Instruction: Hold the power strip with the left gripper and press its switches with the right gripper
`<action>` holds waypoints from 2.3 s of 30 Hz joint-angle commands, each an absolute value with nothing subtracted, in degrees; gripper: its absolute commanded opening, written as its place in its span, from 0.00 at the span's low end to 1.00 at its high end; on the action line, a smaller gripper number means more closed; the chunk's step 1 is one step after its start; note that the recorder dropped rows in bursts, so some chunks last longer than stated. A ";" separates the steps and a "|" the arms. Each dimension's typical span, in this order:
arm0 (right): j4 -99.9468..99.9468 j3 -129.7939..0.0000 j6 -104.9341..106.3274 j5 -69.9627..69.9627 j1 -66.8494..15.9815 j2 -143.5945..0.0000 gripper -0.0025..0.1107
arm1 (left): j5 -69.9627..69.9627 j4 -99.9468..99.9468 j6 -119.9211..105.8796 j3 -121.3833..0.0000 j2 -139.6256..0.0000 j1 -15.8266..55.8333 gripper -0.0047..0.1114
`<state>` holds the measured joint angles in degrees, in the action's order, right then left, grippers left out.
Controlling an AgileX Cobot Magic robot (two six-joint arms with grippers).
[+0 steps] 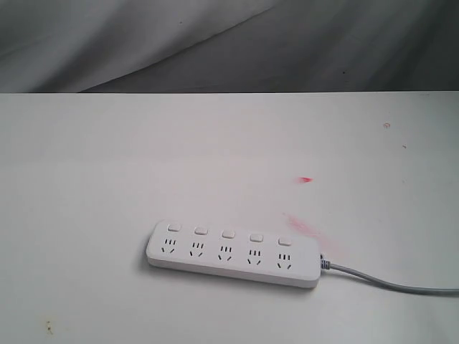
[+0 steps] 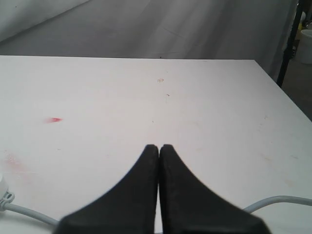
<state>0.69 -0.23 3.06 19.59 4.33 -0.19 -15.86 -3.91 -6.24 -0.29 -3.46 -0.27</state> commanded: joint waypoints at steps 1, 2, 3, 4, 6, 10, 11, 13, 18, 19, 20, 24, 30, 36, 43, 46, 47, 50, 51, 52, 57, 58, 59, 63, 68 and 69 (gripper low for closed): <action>0.68 0.00 2.72 19.50 4.67 0.00 0.02 | -15.24 -3.88 -6.30 0.00 -3.31 0.00 0.04; 0.68 0.00 2.72 19.50 4.67 0.00 0.02 | -15.24 -3.88 -6.30 0.00 -3.31 0.00 0.04; 0.68 0.00 2.72 19.50 4.67 0.00 0.02 | -15.24 -3.88 -6.30 0.00 -3.31 0.00 0.04; 0.68 0.00 2.72 19.50 4.67 0.00 0.02 | -15.24 -3.88 -6.30 0.00 -3.31 0.00 0.04; 0.68 0.00 2.72 19.50 4.67 0.00 0.02 | -15.24 -3.56 -6.57 0.00 -3.31 0.00 0.04; 0.68 0.00 2.72 19.50 4.67 0.00 0.02 | -12.89 -0.88 -7.60 0.00 -3.31 0.00 0.04; 0.68 0.00 2.72 19.50 4.67 0.00 0.02 | -11.56 -1.08 -7.61 0.00 -3.31 0.00 0.04; 0.68 0.00 2.72 19.50 4.67 0.00 0.02 | -7.55 -1.08 -7.61 0.00 -3.31 0.00 0.04; 0.68 0.00 2.72 19.50 4.67 0.00 0.02 | 1.30 -0.85 -7.72 0.00 -3.31 0.00 0.04; 0.68 0.00 2.72 19.50 4.67 0.00 0.02 | 2.09 -0.85 -7.72 0.00 -3.31 0.00 0.04; 0.68 0.00 2.72 19.50 4.67 0.00 0.02 | 2.67 -0.85 -7.72 0.00 -3.31 0.00 0.04; 0.68 0.00 2.72 19.50 4.67 0.00 0.02 | 3.36 -0.85 -7.72 0.00 -3.31 0.00 0.04; 0.68 0.00 2.72 19.50 4.67 0.00 0.02 | 14.60 -9.84 3.90 0.00 -3.31 0.00 0.04; 0.68 0.00 2.72 19.50 4.67 0.00 0.02 | -5.77 -4.75 12.87 -4.28 -3.31 0.00 0.04; 0.68 0.00 2.72 19.50 4.67 0.00 0.02 | -10.82 -5.57 13.07 -18.86 -5.48 0.00 0.04; 0.68 0.00 2.72 19.50 4.67 0.00 0.02 | -14.34 -4.36 11.92 -24.22 -7.67 0.00 0.04; 0.68 0.00 2.72 19.50 4.67 0.00 0.02 | -14.44 -1.88 10.31 -25.41 -8.20 0.00 0.04; 0.68 0.00 2.72 19.50 4.67 0.00 0.02 | -14.39 -0.41 9.84 -28.40 -8.69 0.00 0.04; 0.68 0.00 2.72 19.50 4.67 0.00 0.02 | -14.39 -0.41 9.84 -28.86 -8.69 0.00 0.04; 0.68 0.00 2.72 19.50 4.67 0.00 0.02 | -15.66 0.90 8.63 -29.42 -8.69 0.00 0.04; 0.68 0.00 2.72 19.50 4.67 0.00 0.02 | -17.39 -2.62 9.12 -29.64 -8.69 0.00 0.04; 0.68 0.00 2.72 19.50 4.67 0.00 0.02 | -18.29 -2.62 8.95 -29.64 -8.69 0.00 0.04; 0.68 0.00 2.72 19.50 4.67 0.00 0.02 | -18.67 -2.62 8.95 -29.64 -8.69 0.00 0.04; 0.68 0.00 2.72 19.50 4.67 0.00 0.02 | -18.65 -12.10 -2.07 -29.68 -11.44 0.00 0.04; 0.68 0.00 2.72 19.50 4.67 0.00 0.02 | -26.47 -30.94 -32.10 -38.28 -25.96 0.00 0.04; 0.68 0.00 2.72 19.50 4.67 0.00 0.02 | -27.82 -33.90 -36.41 -40.22 -28.91 0.00 0.04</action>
